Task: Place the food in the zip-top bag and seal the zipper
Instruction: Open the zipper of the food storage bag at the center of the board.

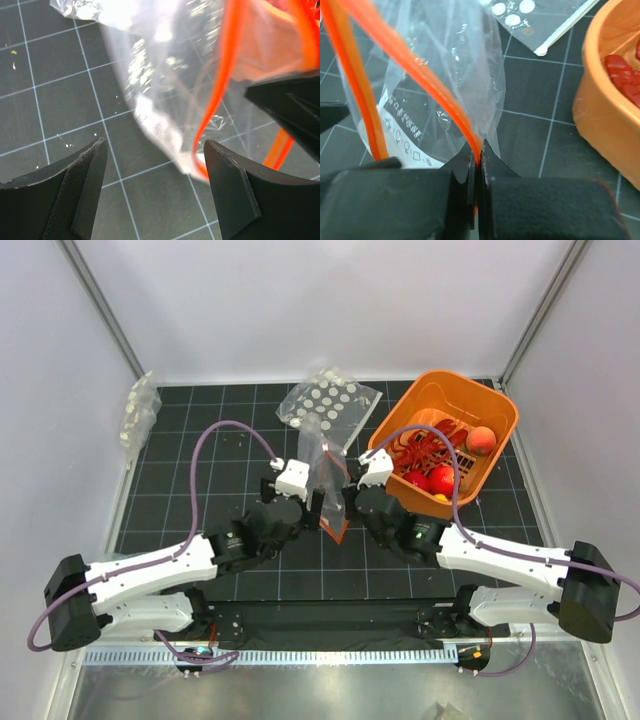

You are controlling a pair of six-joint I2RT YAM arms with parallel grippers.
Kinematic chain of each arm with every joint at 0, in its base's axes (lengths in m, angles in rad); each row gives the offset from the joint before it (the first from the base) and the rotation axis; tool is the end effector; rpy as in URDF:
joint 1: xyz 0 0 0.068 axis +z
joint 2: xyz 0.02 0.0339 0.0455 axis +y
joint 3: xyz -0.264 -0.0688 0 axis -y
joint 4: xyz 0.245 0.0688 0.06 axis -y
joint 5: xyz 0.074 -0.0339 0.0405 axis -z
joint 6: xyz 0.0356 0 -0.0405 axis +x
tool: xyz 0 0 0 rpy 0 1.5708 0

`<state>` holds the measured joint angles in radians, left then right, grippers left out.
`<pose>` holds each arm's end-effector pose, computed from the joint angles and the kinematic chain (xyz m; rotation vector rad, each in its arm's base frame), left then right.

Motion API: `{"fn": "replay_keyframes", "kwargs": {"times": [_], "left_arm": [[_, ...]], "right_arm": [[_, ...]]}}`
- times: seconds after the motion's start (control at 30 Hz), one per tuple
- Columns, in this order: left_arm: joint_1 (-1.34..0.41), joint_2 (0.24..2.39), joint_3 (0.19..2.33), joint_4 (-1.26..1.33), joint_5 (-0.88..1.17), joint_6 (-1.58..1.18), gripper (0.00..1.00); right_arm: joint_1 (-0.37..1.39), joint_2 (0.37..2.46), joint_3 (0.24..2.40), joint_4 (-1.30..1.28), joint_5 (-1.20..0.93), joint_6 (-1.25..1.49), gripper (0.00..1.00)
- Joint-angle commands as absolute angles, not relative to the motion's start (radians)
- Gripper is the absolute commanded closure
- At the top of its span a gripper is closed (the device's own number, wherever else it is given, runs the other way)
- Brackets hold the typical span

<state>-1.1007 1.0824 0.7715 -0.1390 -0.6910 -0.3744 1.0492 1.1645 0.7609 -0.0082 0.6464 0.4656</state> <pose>0.1285 -0.2029 0.2847 0.2703 1.9043 -0.2920 0.1473 0.2134 0.2740 -0.1454 1.9091 0.3857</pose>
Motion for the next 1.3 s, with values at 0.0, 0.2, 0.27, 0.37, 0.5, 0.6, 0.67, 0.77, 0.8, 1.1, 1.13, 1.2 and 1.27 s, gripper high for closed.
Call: {"fn": "replay_keyframes", "kwargs": {"times": [0.0, 0.2, 0.27, 0.37, 0.5, 0.6, 0.67, 0.77, 0.8, 1.1, 1.13, 1.2, 1.27], "left_arm": [[-1.138, 1.143, 0.794, -0.041, -0.784, -0.324, 0.20], [-1.144, 1.245, 0.845, -0.005, -0.871, -0.311, 0.27], [-1.144, 1.291, 0.874, -0.049, -0.903, -0.328, 0.42], [-1.147, 1.295, 0.916, -0.135, -0.936, -0.357, 0.70], [-1.147, 1.285, 0.980, -0.255, -0.962, -0.383, 1.00], [-1.144, 1.336, 1.136, -0.427, -1.034, -0.435, 1.00], [-1.125, 1.368, 1.218, -0.469, -1.007, -0.442, 1.00], [-1.073, 1.393, 1.236, -0.500, -0.935, -0.468, 1.00], [-1.059, 1.400, 1.214, -0.482, -0.914, -0.477, 1.00], [-1.005, 1.428, 1.163, -0.475, -0.821, -0.486, 1.00], [-1.005, 1.427, 1.169, -0.485, -0.799, -0.485, 1.00], [-1.008, 1.425, 1.201, -0.526, -0.750, -0.497, 1.00], [-1.034, 1.404, 1.200, -0.537, -0.658, -0.494, 1.00]], "right_arm": [[1.063, 1.164, 0.811, 0.038, 0.618, 0.499, 0.99], [1.081, 1.172, 0.807, 0.055, 0.633, 0.491, 0.99], [1.083, 1.166, 0.805, 0.043, 0.662, 0.498, 0.99], [1.083, 1.160, 0.807, 0.012, 0.730, 0.528, 0.99], [1.069, 1.199, 0.859, -0.035, 0.744, 0.508, 0.90], [1.062, 1.224, 0.922, -0.101, 0.742, 0.451, 0.67], [1.060, 1.206, 0.937, -0.136, 0.777, 0.399, 0.47], [1.026, 1.129, 0.930, -0.168, 0.792, 0.371, 0.28], [1.014, 1.111, 0.934, -0.188, 0.793, 0.386, 0.28], [0.922, 0.959, 0.853, -0.170, 0.704, 0.411, 0.15], [0.920, 0.957, 0.857, -0.176, 0.695, 0.419, 0.11], [0.920, 0.959, 0.879, -0.210, 0.605, 0.431, 0.10], [0.922, 0.960, 0.880, -0.213, 0.562, 0.445, 0.07]]}}
